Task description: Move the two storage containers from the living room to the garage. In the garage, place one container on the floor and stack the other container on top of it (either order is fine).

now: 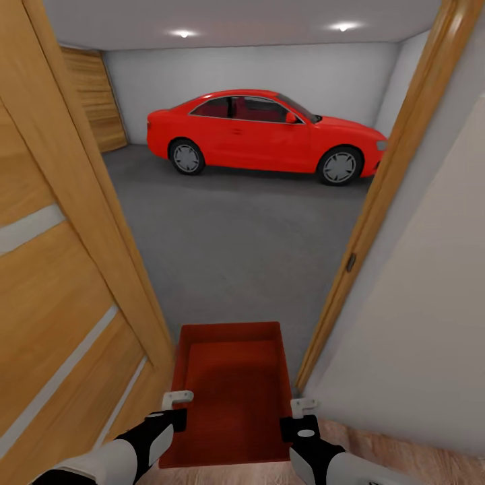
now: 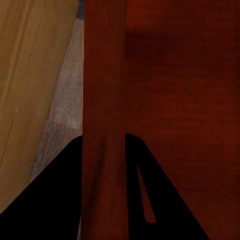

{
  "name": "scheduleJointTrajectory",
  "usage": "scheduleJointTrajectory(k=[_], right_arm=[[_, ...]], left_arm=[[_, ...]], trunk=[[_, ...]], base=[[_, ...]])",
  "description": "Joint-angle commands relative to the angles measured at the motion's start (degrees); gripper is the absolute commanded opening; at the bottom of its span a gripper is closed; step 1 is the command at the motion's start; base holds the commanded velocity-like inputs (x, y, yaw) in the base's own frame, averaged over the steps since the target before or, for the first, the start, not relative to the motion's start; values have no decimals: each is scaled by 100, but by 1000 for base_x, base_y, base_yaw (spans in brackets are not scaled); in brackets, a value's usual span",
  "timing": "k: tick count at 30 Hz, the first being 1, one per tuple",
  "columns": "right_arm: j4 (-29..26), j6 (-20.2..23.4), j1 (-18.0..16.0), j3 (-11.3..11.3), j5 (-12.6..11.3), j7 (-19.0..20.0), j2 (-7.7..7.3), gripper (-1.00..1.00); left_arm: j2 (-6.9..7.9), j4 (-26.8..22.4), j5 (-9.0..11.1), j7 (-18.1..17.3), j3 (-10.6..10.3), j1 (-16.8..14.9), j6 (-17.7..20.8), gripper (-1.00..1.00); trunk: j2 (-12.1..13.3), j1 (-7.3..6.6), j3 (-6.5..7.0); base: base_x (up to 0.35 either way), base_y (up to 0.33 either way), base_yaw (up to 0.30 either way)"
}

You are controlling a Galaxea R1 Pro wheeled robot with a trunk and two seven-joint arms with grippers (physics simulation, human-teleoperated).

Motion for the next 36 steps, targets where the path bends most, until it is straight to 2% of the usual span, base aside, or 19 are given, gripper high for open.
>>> scheduleJointTrajectory(k=[1, 7, 20, 36], right_arm=[[4, -119, -3, -86, 38, -79, -15, -100], [4, -119, -3, -86, 38, -79, -15, -100], [5, -119, -5, -86, 38, -79, -15, -100], [4, -119, -3, -86, 38, -79, -15, -100]], left_arm=[[62, -6, 203, 75, 418, -1, 47, -100], [62, -6, 203, 71, 418, -1, 47, -100], [62, -6, 203, 67, 418, -1, 47, -100], [62, -6, 203, 75, 418, -1, 47, -100]], trunk=[[-7, 1, -8], [-7, 1, -8], [-7, 1, -8], [-7, 1, -8]], base=[[0, 0, -236], [29, 60, -145], [153, 248, -9], [22, 19, -189]])
